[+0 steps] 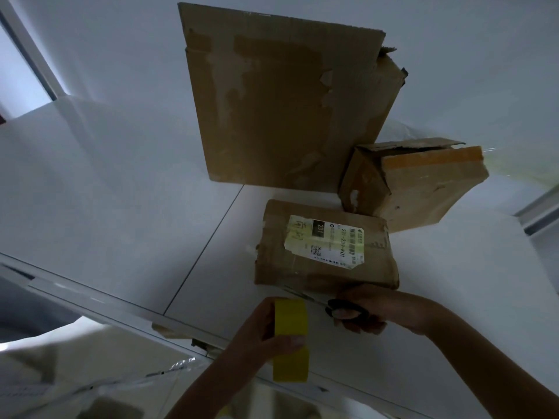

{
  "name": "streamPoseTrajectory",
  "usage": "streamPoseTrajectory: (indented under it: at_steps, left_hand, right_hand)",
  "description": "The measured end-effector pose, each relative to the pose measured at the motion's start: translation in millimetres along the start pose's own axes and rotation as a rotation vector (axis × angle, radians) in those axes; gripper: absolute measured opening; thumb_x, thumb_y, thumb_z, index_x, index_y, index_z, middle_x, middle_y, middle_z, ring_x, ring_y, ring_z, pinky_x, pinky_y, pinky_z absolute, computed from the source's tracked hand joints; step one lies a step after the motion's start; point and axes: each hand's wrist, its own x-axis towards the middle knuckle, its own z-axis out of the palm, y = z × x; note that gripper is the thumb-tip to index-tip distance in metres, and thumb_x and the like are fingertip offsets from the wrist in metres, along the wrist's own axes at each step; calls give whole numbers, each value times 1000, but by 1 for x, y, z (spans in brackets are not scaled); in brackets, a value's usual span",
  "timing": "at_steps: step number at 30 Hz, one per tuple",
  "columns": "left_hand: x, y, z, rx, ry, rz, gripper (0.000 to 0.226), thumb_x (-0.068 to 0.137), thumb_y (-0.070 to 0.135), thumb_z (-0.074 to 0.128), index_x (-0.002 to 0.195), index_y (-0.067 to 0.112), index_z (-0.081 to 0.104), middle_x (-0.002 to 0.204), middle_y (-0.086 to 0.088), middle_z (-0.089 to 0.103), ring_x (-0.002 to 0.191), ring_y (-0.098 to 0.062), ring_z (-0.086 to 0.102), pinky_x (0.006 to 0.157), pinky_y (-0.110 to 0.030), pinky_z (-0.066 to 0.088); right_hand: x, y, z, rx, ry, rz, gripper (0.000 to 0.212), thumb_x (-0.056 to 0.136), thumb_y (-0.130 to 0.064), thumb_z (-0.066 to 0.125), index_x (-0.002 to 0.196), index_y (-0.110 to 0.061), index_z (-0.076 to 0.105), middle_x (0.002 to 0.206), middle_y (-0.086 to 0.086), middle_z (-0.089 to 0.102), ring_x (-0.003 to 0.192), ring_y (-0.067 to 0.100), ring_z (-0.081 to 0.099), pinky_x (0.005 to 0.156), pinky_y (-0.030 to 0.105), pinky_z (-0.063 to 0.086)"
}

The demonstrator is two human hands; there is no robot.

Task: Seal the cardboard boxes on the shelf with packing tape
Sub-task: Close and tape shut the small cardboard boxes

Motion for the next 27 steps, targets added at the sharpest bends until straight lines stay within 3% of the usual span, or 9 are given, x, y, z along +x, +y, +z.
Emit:
streamPoseTrajectory:
  at_steps: [6, 13, 17, 22, 25, 27]
  left_hand:
    - [8, -1, -2, -36, -3, -24, 83, 45, 43, 87, 116, 12, 58, 109, -18, 70, 90, -17, 71, 73, -29, 56]
    - [11, 17, -16, 107, -62, -113, 106, 30, 69, 90, 116, 17, 59, 107, -5, 74, 94, -15, 71, 75, -27, 55]
    - [-5, 37, -28, 233, -202, -161, 84, 46, 49, 87, 119, 21, 57, 101, 6, 73, 94, -10, 71, 76, -25, 56]
    - [-24, 61, -48, 366, -371, -209, 86, 50, 51, 93, 123, 26, 57, 111, 8, 69, 103, -17, 68, 79, -28, 55]
    - [-7, 38, -65, 486, -339, -248, 66, 65, 49, 90, 123, 40, 61, 120, 15, 67, 109, -11, 67, 86, -35, 57]
    - [36, -35, -127, 490, -255, -277, 57, 66, 52, 88, 119, 48, 65, 129, 12, 65, 115, -11, 64, 98, -46, 53]
  right_hand:
    - [2, 5, 1, 72, -3, -19, 26, 72, -53, 65, 71, -27, 63, 65, -4, 46, 53, 9, 32, 50, 23, 21]
    - [4, 14, 7, 156, 91, -66, 22, 61, -47, 69, 64, -25, 68, 72, 12, 46, 52, 10, 32, 50, 23, 19]
    - [6, 19, 13, 140, 52, -42, 29, 67, -49, 68, 76, -21, 69, 63, -5, 54, 51, 7, 36, 51, 22, 21]
    - [8, 17, 17, 73, 149, 60, 41, 64, -60, 67, 79, -22, 68, 64, -2, 55, 52, 9, 40, 48, 19, 28]
    - [2, 21, 18, 27, 137, 101, 27, 84, -44, 67, 85, -18, 70, 63, -4, 60, 50, 5, 42, 48, 17, 30]
    - [-3, 25, 17, -43, 138, 129, 20, 88, -38, 67, 82, -19, 70, 64, -5, 63, 50, 3, 44, 48, 16, 32]
